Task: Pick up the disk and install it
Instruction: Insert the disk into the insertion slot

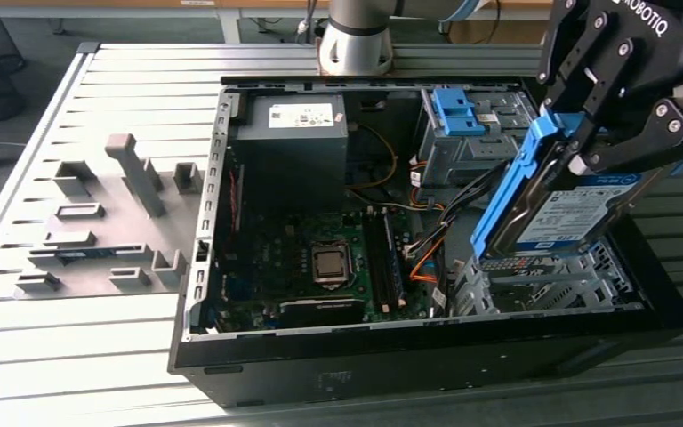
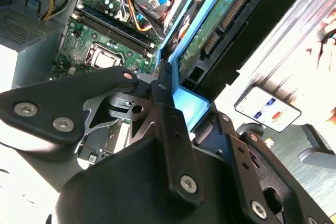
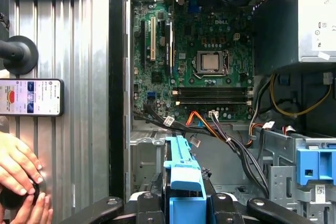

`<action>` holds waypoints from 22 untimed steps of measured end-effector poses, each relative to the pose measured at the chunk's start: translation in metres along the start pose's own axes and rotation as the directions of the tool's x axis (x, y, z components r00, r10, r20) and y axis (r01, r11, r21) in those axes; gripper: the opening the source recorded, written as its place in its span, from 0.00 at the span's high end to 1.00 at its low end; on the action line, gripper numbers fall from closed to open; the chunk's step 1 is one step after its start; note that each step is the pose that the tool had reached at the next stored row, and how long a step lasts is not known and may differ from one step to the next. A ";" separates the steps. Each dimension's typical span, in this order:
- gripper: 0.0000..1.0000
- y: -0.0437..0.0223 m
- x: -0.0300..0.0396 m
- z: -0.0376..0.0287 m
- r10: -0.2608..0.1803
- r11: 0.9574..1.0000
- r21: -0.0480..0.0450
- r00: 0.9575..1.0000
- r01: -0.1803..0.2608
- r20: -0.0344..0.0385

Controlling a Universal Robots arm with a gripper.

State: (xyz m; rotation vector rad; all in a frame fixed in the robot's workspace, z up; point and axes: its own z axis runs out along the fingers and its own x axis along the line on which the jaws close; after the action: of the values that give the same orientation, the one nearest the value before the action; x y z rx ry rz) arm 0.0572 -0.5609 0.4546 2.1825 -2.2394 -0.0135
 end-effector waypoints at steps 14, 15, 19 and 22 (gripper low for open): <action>0.63 -0.0036 -0.0001 0.0031 0.000 1.000 0.000 1.000 0.000 0.000; 0.63 -0.0036 -0.0001 0.0031 0.000 1.000 0.000 1.000 0.000 0.000; 0.63 -0.0049 -0.0001 0.0038 0.000 1.000 0.000 1.000 0.000 0.000; 0.63 -0.0049 -0.0001 0.0038 0.000 1.000 0.000 1.000 0.000 0.000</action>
State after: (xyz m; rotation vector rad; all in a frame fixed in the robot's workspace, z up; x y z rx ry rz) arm 0.0620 -0.5609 0.4507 2.1824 -2.2394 -0.0135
